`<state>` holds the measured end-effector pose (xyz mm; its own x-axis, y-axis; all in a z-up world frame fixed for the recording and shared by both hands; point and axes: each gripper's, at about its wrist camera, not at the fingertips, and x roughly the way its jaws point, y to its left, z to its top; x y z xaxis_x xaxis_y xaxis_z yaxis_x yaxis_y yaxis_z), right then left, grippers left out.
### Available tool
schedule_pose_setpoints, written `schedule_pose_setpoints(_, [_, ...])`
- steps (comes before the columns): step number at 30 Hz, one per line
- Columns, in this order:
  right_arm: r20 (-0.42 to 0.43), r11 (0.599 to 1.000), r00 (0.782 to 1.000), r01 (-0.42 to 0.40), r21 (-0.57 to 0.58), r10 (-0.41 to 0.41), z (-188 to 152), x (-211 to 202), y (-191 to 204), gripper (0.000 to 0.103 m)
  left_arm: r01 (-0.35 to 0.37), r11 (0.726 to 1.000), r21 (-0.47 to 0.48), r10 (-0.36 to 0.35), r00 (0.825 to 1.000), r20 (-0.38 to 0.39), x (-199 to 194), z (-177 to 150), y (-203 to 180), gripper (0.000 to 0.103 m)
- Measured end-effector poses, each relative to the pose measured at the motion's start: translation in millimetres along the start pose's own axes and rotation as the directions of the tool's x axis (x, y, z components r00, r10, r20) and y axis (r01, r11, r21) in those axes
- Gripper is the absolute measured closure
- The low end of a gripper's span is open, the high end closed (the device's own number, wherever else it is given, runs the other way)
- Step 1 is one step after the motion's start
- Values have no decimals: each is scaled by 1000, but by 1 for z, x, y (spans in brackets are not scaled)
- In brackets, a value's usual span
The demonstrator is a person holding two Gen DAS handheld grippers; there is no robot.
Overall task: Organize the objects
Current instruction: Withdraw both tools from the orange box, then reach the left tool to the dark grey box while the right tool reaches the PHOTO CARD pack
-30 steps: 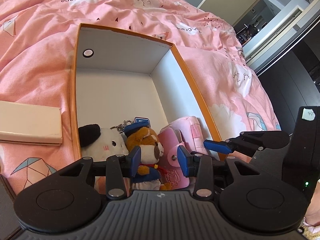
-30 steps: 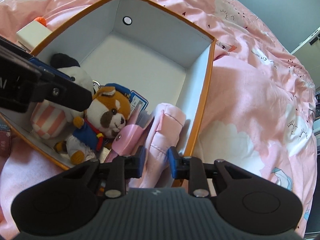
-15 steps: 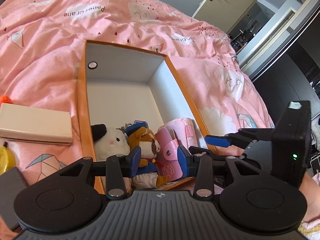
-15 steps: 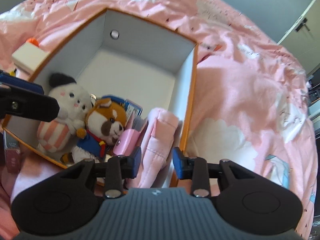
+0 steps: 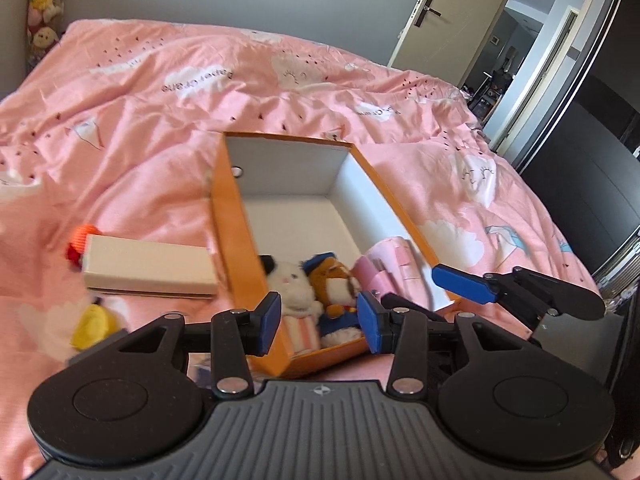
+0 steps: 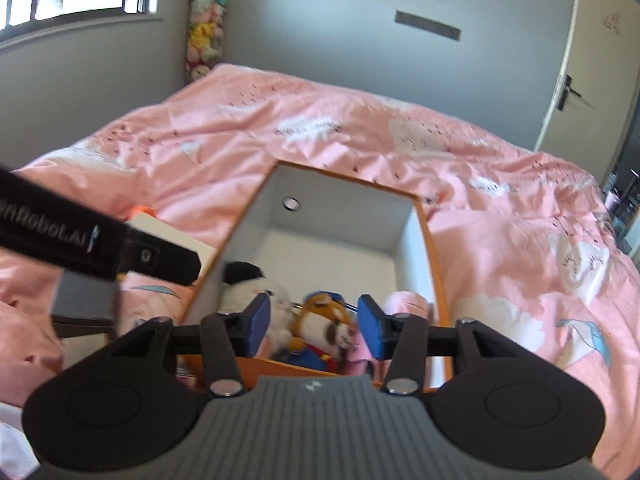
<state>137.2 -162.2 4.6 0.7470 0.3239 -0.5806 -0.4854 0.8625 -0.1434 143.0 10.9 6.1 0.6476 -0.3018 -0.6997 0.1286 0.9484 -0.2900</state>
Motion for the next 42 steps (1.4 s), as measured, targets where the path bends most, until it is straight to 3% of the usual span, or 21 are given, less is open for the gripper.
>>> schedule_pose_setpoints(5, [27,996,996,-89,-19,89,3,-3,31,48,-58,998,-29,58,998,-7,-25,1,41,50])
schedule_pose_setpoints(9, [-19,979,979,-202,7,202,7,8,53,48,-106,992,-69,102,993,-59,-36,-1,80,50])
schedule_pose_setpoints(12, [-64,969,968,-245,-19,243,6,18,72,48,-128,982,-138,111,986,-125,-37,-11,108,50])
schedule_pose_setpoints(17, [-136,963,955,-270,-19,265,-1,38,90,51,-159,945,-285,111,978,-177,-28,-34,145,37])
schedule_pose_setpoints(20, [-155,960,949,-281,-12,276,-1,46,97,53,-151,905,-399,81,979,-187,-19,-45,159,32])
schedule_pose_setpoints(22, [-165,960,948,-279,-25,271,-1,53,102,55,-152,879,-453,70,979,-192,-11,-52,163,28])
schedule_pose_setpoints(28, [-190,956,943,-289,-55,274,-4,61,106,60,-241,845,-477,161,966,-203,8,-63,161,21])
schedule_pose_setpoints(32, [-194,953,940,-297,-52,282,-5,63,104,60,-266,838,-476,177,959,-223,20,-68,162,17])
schedule_pose_setpoints(34, [-194,954,940,-296,-48,282,-6,64,102,60,-264,837,-480,175,959,-222,25,-68,161,9])
schedule_pose_setpoints(42, [-195,960,945,-277,-43,264,-8,63,94,60,-278,833,-478,205,958,-200,41,-71,151,8])
